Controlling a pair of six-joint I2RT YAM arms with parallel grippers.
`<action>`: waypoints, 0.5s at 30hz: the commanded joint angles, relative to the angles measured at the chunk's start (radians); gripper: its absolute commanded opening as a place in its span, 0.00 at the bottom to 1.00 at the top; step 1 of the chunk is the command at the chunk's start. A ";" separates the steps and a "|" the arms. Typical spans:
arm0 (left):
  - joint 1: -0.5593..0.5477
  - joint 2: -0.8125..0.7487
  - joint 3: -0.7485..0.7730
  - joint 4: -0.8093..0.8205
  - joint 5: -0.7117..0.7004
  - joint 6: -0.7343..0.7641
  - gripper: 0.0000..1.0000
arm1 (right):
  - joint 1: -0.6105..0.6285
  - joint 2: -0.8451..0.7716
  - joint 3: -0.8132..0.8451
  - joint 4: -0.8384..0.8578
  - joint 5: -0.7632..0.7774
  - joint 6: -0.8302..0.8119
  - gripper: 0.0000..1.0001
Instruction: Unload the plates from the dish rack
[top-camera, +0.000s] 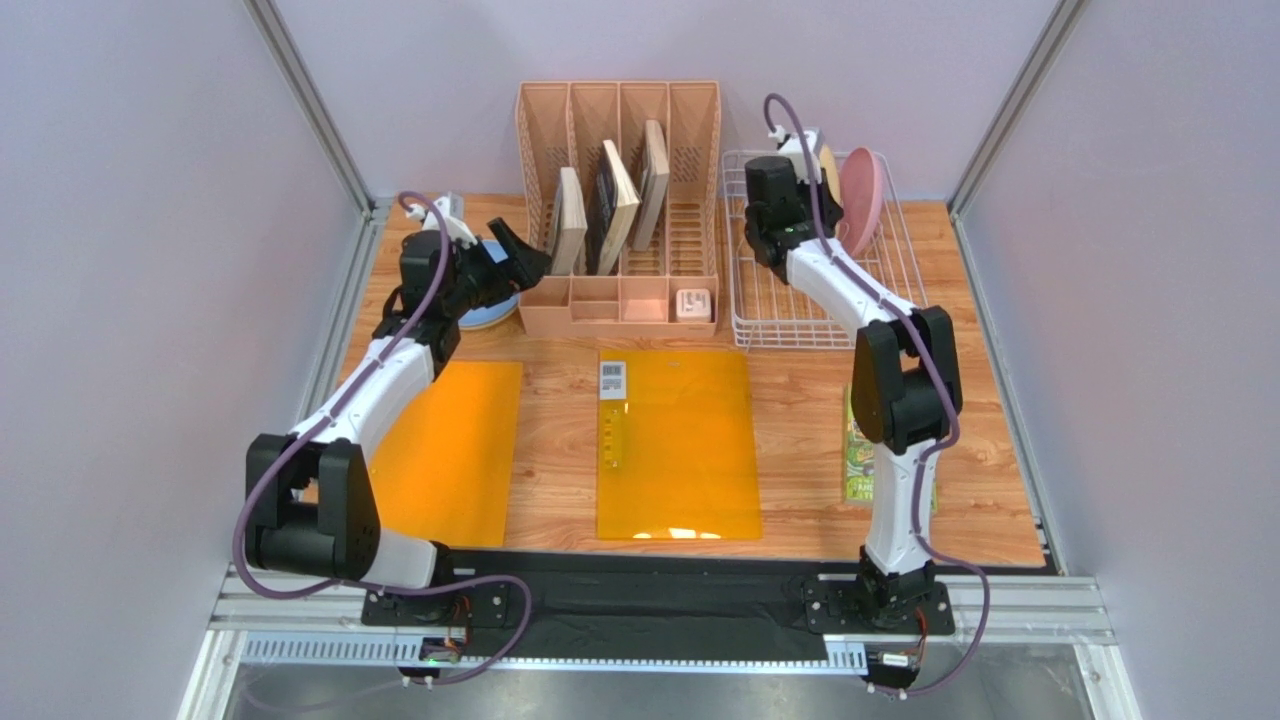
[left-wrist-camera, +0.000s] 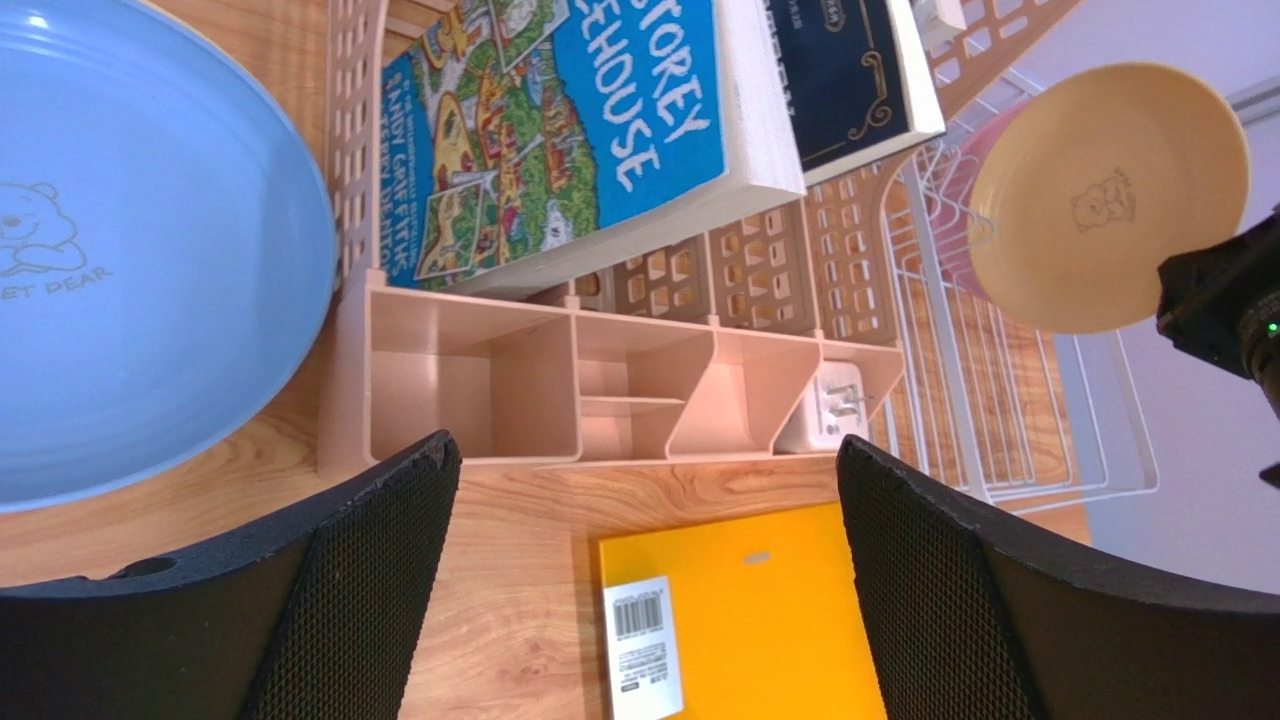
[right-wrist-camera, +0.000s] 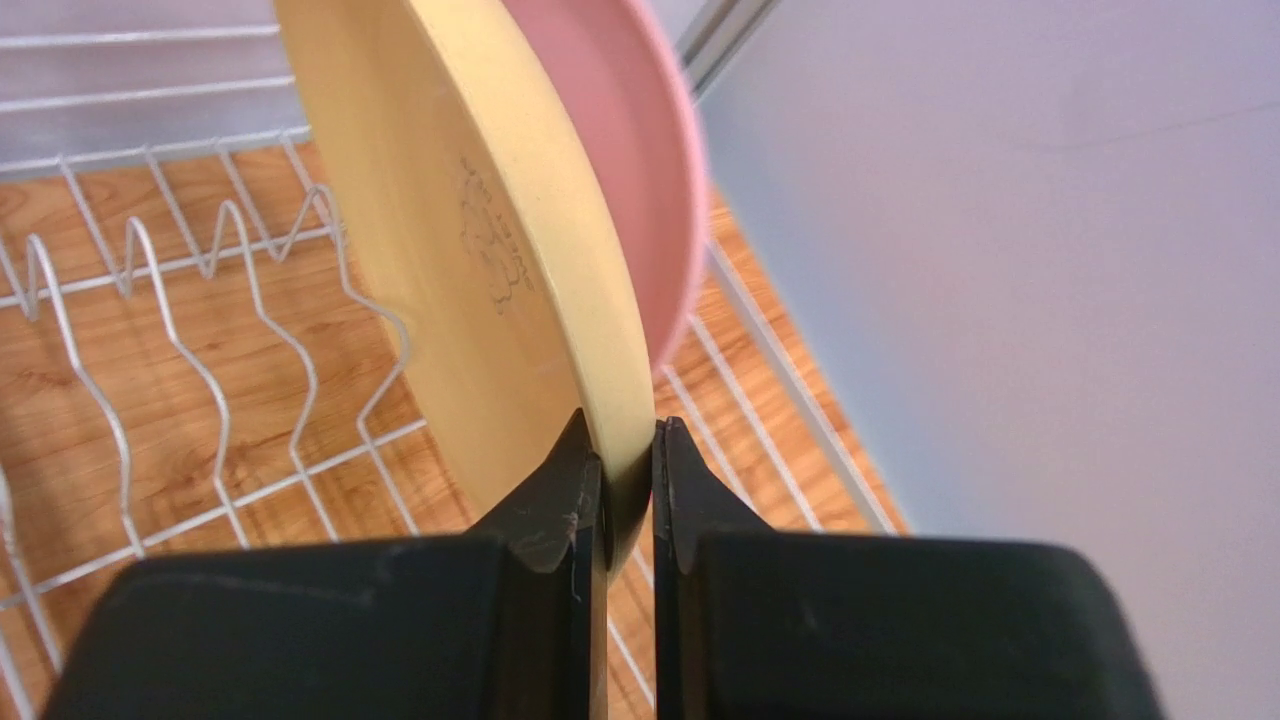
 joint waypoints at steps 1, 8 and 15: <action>-0.019 -0.054 0.080 -0.034 0.003 0.038 1.00 | 0.079 -0.193 -0.094 0.351 0.167 -0.120 0.00; -0.023 -0.093 0.062 0.024 0.106 0.000 1.00 | 0.110 -0.428 -0.202 0.045 0.065 0.165 0.00; -0.026 -0.084 0.065 0.127 0.218 -0.064 1.00 | 0.108 -0.615 -0.263 -0.207 -0.404 0.374 0.00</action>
